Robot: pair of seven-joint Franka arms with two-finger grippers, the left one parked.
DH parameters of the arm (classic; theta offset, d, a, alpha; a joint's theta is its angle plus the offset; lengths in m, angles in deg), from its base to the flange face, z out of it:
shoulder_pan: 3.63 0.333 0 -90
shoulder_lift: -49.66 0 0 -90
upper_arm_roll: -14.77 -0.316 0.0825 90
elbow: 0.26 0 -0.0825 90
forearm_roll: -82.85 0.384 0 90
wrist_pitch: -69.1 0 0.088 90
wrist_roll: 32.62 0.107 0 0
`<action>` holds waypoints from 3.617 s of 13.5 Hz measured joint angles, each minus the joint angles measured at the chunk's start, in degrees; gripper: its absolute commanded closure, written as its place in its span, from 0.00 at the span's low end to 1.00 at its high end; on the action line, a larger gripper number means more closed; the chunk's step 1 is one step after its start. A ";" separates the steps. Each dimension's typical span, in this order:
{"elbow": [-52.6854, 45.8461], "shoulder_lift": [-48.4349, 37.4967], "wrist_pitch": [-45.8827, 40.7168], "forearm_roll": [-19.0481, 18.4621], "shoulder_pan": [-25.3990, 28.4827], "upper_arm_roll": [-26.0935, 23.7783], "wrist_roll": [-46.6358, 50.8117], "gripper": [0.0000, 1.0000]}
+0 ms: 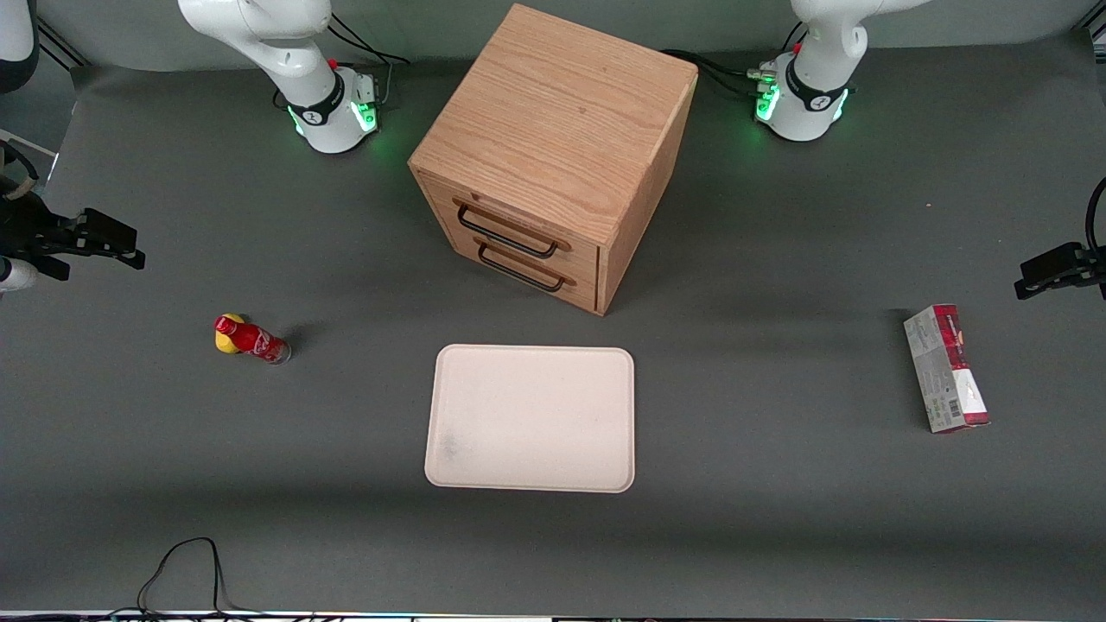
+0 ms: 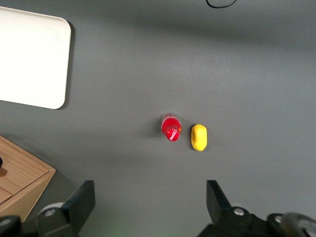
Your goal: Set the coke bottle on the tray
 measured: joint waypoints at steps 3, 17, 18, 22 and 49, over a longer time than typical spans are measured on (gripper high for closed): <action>0.01 0.00 -0.08 0.00 0.00 0.00 0.00 0.00; 12.65 -10.36 0.29 -0.02 -0.84 5.82 -3.82 0.00; 14.05 -11.22 1.00 -0.02 -0.84 6.03 -4.46 0.00; 19.41 -11.83 7.74 -0.02 -0.68 6.05 -5.47 0.00; 42.56 3.21 48.91 0.02 1.05 5.68 -5.52 0.00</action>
